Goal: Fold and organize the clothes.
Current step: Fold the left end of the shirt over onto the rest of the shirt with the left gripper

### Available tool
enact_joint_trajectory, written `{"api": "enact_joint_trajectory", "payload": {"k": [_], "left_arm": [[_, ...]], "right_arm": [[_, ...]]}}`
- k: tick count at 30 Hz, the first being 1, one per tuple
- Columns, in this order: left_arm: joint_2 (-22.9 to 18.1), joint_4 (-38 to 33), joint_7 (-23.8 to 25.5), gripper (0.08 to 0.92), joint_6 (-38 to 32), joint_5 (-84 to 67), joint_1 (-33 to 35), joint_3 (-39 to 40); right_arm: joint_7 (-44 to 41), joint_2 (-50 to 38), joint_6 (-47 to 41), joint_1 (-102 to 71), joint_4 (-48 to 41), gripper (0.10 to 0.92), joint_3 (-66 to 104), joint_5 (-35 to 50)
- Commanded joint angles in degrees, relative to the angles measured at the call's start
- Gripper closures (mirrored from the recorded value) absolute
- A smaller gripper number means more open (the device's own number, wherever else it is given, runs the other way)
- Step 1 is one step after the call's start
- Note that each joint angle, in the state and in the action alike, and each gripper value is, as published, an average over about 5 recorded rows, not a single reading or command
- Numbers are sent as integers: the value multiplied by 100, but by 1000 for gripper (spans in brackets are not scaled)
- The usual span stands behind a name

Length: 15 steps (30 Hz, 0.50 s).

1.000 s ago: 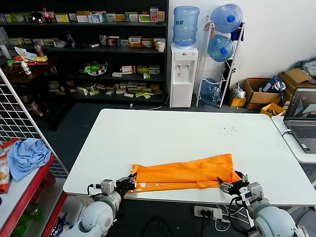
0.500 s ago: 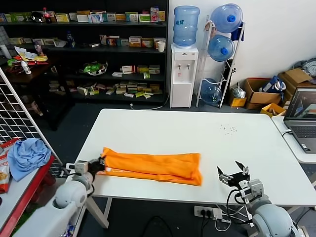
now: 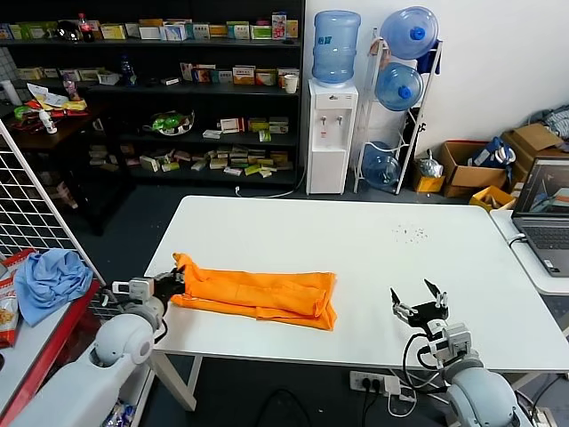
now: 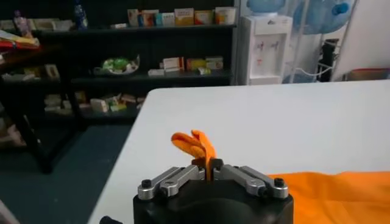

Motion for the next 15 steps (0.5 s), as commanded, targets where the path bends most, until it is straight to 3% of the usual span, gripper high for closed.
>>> {"api": "enact_joint_trajectory", "payload": {"k": [1,15], "left_arm": [[-1014,-1124,-518,873,266,-467,-90,923],[-2451,-440,-872,873,202,-455,-461,1942]], "right_arm": [[49,132,274,12,-147,203,34,-176],[38,336,219,167,-390,203,-12,-250]]}}
